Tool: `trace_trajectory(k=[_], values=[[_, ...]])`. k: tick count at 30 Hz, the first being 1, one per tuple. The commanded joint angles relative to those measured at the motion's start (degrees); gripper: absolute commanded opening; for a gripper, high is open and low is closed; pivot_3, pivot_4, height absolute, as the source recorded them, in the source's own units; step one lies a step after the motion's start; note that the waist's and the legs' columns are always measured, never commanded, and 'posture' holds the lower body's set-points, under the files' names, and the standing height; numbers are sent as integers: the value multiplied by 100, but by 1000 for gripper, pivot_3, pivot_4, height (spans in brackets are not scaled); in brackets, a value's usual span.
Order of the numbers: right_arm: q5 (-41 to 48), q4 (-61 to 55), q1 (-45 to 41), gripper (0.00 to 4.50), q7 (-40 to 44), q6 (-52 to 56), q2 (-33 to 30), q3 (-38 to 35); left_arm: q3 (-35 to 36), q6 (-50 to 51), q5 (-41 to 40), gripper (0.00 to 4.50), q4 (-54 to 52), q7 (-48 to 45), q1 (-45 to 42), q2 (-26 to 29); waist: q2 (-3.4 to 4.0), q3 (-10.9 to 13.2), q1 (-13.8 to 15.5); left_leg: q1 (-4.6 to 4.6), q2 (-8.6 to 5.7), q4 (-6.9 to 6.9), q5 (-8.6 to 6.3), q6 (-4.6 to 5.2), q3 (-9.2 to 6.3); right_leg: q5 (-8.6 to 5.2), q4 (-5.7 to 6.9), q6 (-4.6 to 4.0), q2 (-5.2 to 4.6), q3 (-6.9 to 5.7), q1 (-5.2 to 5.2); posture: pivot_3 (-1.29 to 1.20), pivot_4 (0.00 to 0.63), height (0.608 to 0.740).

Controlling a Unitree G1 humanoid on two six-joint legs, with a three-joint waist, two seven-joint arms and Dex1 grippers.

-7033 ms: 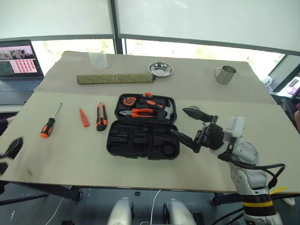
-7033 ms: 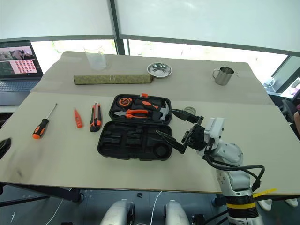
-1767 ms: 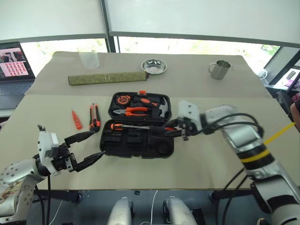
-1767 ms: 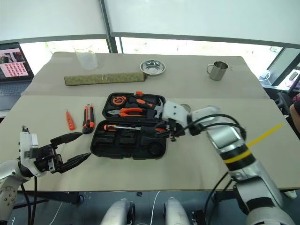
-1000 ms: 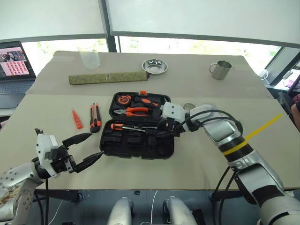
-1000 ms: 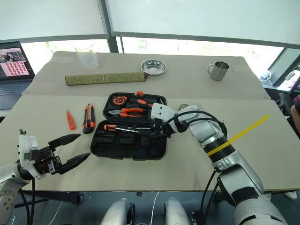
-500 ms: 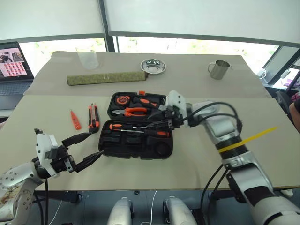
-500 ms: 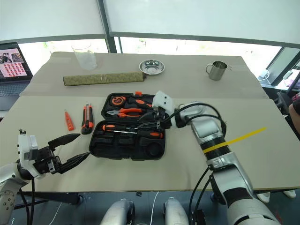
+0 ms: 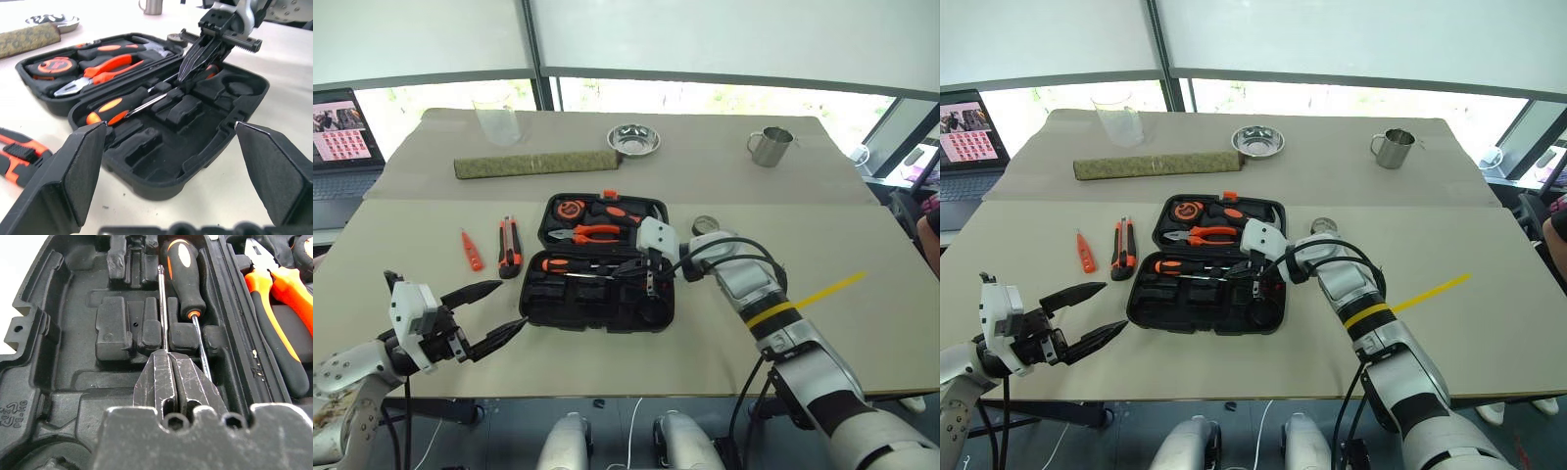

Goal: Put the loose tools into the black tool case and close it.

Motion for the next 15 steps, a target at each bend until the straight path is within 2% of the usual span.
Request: trace_trajectory(k=[1, 5, 6, 9, 11, 12, 14, 15], values=[[-248, 288, 21, 93, -60, 153, 140, 228, 252, -5, -31, 4500, -246, 115, 164, 14, -1, -1, -18, 7, 3, -4, 0, 0, 2, 0, 0, -3, 2, 0, 3, 0, 150, 740], [306, -49, 123, 93, 104, -242, 265, -272, 480, 32, -135, 4500, -329, 263, 425, -49, -3, -2, -92, 14, 12, -12, 0, 0, 5, -1, 2, -12, 8, 1, 1, 0, 150, 740], [622, -288, 207, 93, 144, -414, 262, -599, 675, 73, -232, 4500, -294, 318, 577, -108, -3, -2, -99, 13, 12, -14, 0, 0, 5, -1, 3, -13, 8, 1, -1, 0, 150, 740], [1402, -1071, 617, 760, 472, -608, -35, -1318, 1275, 85, -296, 4500, -56, 608, 1026, -346, -3, 0, -106, -4, 17, -19, 0, 0, 2, -2, 0, -14, 3, 2, -16, 0, 150, 740], [1816, -1547, 1031, 1400, 665, -574, -326, -1687, 1626, 79, -228, 4500, 124, 844, 1310, -499, -3, 0, -101, -12, 15, -22, -1, -2, 1, -2, -5, -12, -3, 1, -19, 0, 150, 740], [1965, -1723, 1227, 1863, 675, -611, -425, -1854, 1769, 179, -235, 4500, 198, 1001, 1432, -555, -3, 0, -97, -10, 13, -23, -3, -5, 1, -4, -9, -9, -8, 1, -16, 0, 150, 740], [2028, -1976, 1705, 2433, 692, -889, -699, -2110, 2054, 796, 33, 4500, 481, 1855, 1709, -561, -10, -4, -64, -5, 10, -23, -6, -9, 3, -5, -14, -6, -13, -1, -9, 0, 150, 740], [2083, -2066, 1935, 2845, 737, -1064, -807, -2246, 2165, 864, 45, 4500, 592, 1995, 1788, -595, -15, -6, -59, -1, 9, -23, -6, -9, 0, -8, -13, -2, -13, -3, -4, 0, 150, 740]])
